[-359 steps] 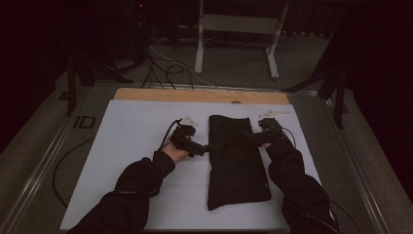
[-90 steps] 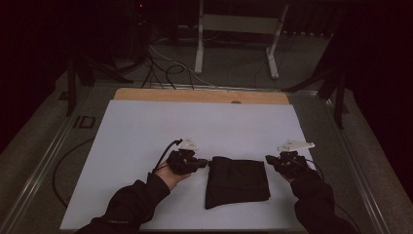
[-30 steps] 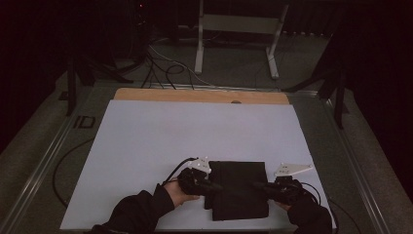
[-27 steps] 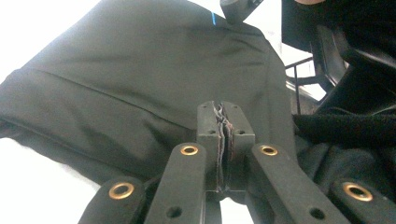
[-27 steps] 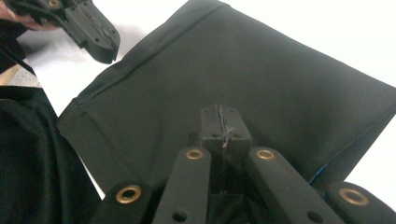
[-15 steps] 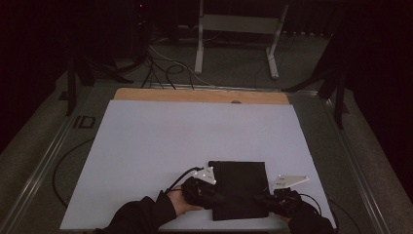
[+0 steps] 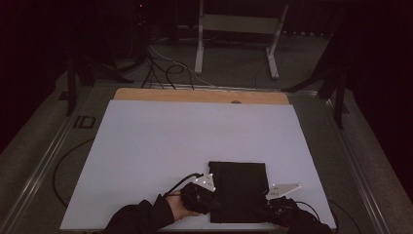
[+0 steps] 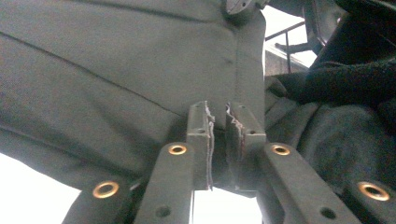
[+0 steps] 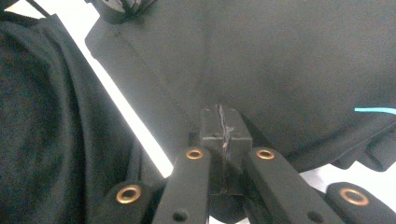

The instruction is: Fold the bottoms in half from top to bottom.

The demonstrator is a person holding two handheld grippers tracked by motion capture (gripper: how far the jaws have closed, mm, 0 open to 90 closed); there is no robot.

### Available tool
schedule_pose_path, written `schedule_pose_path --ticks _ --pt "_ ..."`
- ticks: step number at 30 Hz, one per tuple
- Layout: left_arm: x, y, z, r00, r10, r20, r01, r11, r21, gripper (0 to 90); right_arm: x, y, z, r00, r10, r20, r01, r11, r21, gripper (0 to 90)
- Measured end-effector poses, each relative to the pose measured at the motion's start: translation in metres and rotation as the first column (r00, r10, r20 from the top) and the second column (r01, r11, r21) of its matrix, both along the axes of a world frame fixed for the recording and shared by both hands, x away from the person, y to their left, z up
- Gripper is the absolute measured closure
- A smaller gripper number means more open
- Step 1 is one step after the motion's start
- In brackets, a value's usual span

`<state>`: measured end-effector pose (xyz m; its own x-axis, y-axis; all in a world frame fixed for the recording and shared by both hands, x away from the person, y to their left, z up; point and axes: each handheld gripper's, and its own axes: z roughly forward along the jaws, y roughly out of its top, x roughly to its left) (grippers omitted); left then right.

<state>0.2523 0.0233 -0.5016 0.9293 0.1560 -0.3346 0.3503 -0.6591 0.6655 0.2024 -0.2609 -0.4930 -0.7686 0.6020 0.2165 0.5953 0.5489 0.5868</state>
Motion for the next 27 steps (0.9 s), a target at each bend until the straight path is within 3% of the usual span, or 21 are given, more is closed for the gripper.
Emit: schedule_pose_path --ticks 3,6,11,16,20,27 --pt "0.001 0.001 0.001 1.0 0.003 -0.007 -0.003 0.9999 -0.014 75.8 0.0 0.0 0.001 0.9999 -0.01 -0.008 0.01 0.9999 0.006 89.5" --pt "0.002 0.002 0.005 0.9998 0.018 0.006 -0.018 0.9994 -0.031 64.4 0.001 -0.001 0.006 0.9994 -0.004 0.033 0.003 0.9994 0.034 78.5" --pt "0.007 0.005 0.012 0.9983 0.058 0.007 -0.057 0.9963 -0.064 49.7 0.008 -0.002 0.012 0.9961 -0.042 0.078 0.037 0.9969 0.069 52.7" --pt "0.012 0.008 0.017 0.9959 0.089 0.016 -0.087 0.993 -0.079 40.2 0.014 -0.004 0.016 0.9911 -0.091 0.097 0.08 0.9907 0.11 33.0" --pt "0.016 0.01 0.021 0.9943 0.103 0.027 -0.1 0.9899 -0.1 27.6 0.02 -0.007 0.021 0.9857 -0.124 0.115 0.106 0.9831 0.149 18.6" --pt "0.022 0.015 0.031 0.99 0.137 0.033 -0.132 0.9834 -0.124 8.2 0.029 -0.007 0.032 0.9781 -0.144 0.15 0.116 0.9771 0.178 11.3"
